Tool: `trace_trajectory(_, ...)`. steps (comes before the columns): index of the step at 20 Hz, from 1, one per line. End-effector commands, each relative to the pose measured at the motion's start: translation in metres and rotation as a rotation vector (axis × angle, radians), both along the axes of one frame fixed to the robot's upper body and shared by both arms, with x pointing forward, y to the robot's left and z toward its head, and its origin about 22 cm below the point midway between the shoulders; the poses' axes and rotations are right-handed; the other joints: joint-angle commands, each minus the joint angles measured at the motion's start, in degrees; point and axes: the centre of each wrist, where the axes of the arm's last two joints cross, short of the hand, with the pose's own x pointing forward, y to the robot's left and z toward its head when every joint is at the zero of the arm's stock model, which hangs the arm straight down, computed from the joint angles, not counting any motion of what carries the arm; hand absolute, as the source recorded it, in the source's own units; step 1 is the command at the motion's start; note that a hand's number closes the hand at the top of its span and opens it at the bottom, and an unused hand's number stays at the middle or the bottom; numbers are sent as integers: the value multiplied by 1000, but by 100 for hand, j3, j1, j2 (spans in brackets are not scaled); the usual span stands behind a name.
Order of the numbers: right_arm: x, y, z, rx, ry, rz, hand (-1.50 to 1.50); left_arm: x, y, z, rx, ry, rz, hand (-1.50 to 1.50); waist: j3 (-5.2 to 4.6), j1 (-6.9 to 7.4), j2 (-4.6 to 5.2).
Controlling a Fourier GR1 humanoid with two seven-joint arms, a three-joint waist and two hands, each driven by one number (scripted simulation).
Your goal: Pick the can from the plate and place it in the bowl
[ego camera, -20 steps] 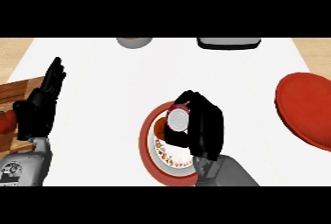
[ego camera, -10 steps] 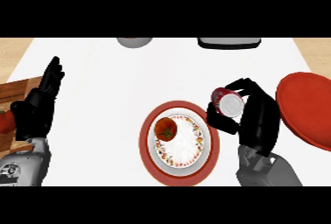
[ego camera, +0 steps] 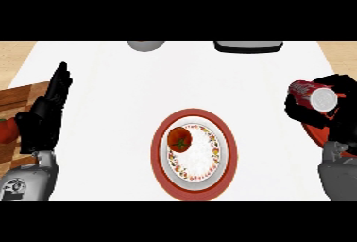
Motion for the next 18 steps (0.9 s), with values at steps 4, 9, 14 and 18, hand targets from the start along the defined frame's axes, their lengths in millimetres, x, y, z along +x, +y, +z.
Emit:
trace_trajectory(4, 17, -90, -23, -114, 23, -138, 150, -6, 0, -2, 3, -4, -13, 0, 1, 62, 11)
trace_trajectory(9, 28, -140, -38, -268, 104, -244, 150, 3, -4, 5, -6, -3, -34, 0, 3, 106, 33)
trace_trajectory(14, 20, -172, -88, -298, 144, -282, 150, 4, -2, -9, -10, 1, -31, 0, 9, 123, 47)
trace_trajectory(18, 25, -198, -79, -126, 138, -293, 150, 9, 12, -9, -3, -5, -32, 0, 16, 147, 64)
